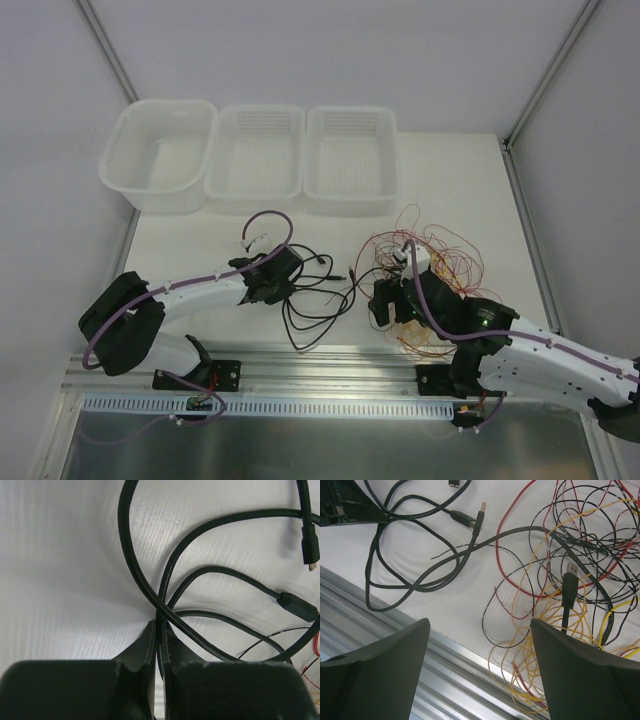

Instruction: Untangle the cables

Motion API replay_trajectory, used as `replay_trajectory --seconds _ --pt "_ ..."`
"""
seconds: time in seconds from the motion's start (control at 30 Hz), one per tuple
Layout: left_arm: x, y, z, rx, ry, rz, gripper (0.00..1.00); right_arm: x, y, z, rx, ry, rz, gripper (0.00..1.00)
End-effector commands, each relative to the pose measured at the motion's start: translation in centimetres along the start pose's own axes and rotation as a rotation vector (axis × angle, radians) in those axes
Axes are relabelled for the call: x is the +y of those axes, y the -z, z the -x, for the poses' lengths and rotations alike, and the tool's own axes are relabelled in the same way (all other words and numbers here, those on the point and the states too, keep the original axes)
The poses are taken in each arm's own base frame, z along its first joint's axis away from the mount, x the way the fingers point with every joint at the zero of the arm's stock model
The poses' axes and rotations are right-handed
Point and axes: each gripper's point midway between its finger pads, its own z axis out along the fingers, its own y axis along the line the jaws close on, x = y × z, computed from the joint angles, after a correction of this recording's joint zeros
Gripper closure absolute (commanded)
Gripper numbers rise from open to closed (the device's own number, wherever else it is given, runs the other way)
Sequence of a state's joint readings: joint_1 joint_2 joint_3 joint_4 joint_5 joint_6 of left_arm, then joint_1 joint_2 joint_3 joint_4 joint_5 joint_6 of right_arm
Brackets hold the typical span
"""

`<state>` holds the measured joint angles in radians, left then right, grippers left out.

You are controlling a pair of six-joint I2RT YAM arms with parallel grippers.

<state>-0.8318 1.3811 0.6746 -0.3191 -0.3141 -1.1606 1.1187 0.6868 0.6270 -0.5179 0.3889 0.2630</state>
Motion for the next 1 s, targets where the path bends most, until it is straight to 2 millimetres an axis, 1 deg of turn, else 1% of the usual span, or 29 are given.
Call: replay_trajectory --seconds 0.0,0.03,0.07,0.1,0.13,0.2,0.23,0.27,0.3,0.33,0.37,0.4,0.43,0.47,0.5,0.53,0.57,0.6,0.63,0.67,0.7,0.77,0.8,0.83,0.87,0.9,0.97 --pt "0.5 1.1 0.5 -0.020 -0.079 0.006 1.00 -1.1 -0.5 0.3 -0.020 -0.035 -0.065 0.13" --pt "-0.4 2.0 1.2 -0.038 -0.085 -0.026 1.00 -1.4 -0.7 0.0 -0.011 -0.040 -0.080 0.13" --pt "-0.6 2.6 1.7 -0.051 -0.117 -0.033 1.00 -1.6 -0.9 -0.2 -0.004 -0.045 -0.092 0.13" --pt "-0.4 3.2 1.9 -0.055 -0.146 -0.020 1.00 -2.2 -1.2 -0.3 0.003 -0.059 -0.113 0.12" --pt "-1.6 4.7 3.0 -0.085 -0.151 -0.057 1.00 -2.1 -1.5 -0.8 0.028 -0.068 -0.108 0.12" --pt "-1.9 6.3 4.7 -0.134 -0.220 -0.058 1.00 -2.6 -2.1 -1.2 0.051 -0.101 -0.121 0.12" --pt "-2.6 8.1 5.9 -0.161 -0.238 -0.075 1.00 -2.8 -2.3 -1.5 0.061 -0.114 -0.129 0.12" --pt "-2.6 9.1 6.8 -0.183 -0.299 -0.070 1.00 -3.1 -2.6 -1.8 0.074 -0.123 -0.140 0.12" --pt "-2.6 10.1 7.9 -0.220 -0.324 -0.057 1.00 -3.1 -2.8 -1.7 0.078 -0.136 -0.137 0.12" --pt "-3.1 12.0 9.2 -0.249 -0.351 -0.062 1.00 -3.2 -3.0 -1.9 0.084 -0.144 -0.136 0.12" --pt "-3.0 13.0 10.2 -0.274 -0.417 -0.052 1.00 -3.2 -3.2 -1.9 0.090 -0.152 -0.136 0.12" --pt "-2.9 14.0 11.4 -0.314 -0.440 -0.027 1.00 -2.8 -3.3 -1.7 0.087 -0.159 -0.117 0.12" --pt "-3.8 16.0 12.9 -0.355 -0.452 -0.042 1.00 -2.7 -3.3 -1.6 0.087 -0.160 -0.111 0.12" --pt "-3.2 16.9 13.6 -0.366 -0.519 -0.009 1.00 -2.5 -3.3 -1.5 0.088 -0.153 -0.104 0.12" --pt "-3.2 18.0 14.4 -0.390 -0.537 0.001 1.00 -2.1 -3.3 -1.0 0.082 -0.153 -0.088 0.12" --pt "-3.9 20.2 16.2 -0.447 -0.533 -0.009 1.00 -2.1 -3.3 -1.0 0.085 -0.148 -0.085 0.12" --pt "-3.6 21.3 16.9 -0.465 -0.582 0.011 1.00 -1.9 -3.3 -0.8 0.084 -0.146 -0.081 0.12" --pt "-3.7 22.3 17.7 -0.488 -0.596 0.011 1.00 -1.7 -3.1 -0.4 0.079 -0.138 -0.073 0.12" --pt "-4.3 24.6 19.2 -0.545 -0.580 -0.005 1.00 -1.7 -3.1 -0.2 0.076 -0.137 -0.072 0.12" --pt "-4.2 25.6 20.0 -0.565 -0.617 0.013 1.00 -1.6 -3.1 0.1 0.070 -0.136 -0.071 0.12" --pt "-4.7 27.8 21.3 -0.613 -0.604 -0.013 1.00 -1.6 -3.0 0.1 0.073 -0.129 -0.068 0.12" --pt "-5.5 29.0 21.9 -0.624 -0.713 -0.024 1.00 -1.4 -2.9 0.6 0.069 -0.123 -0.064 0.12" --pt "-6.0 29.2 21.8 -0.614 -0.772 -0.036 1.00 -1.2 -2.9 0.7 0.071 -0.123 -0.055 0.12" --pt "-6.5 28.9 21.8 -0.604 -0.880 -0.018 1.00 -1.0 -2.8 1.0 0.067 -0.122 -0.047 0.12" --pt "-6.5 28.6 21.7 -0.606 -0.928 0.019 1.00 -0.6 -2.8 1.2 0.061 -0.127 -0.030 0.12" --pt "-6.4 27.3 21.3 -0.577 -0.976 0.070 1.00 0.1 -2.9 1.7 0.051 -0.142 0.001 0.12" --pt "-6.1 26.1 21.0 -0.554 -1.002 0.120 1.00 1.3 -3.0 2.6 0.032 -0.168 0.057 0.12"
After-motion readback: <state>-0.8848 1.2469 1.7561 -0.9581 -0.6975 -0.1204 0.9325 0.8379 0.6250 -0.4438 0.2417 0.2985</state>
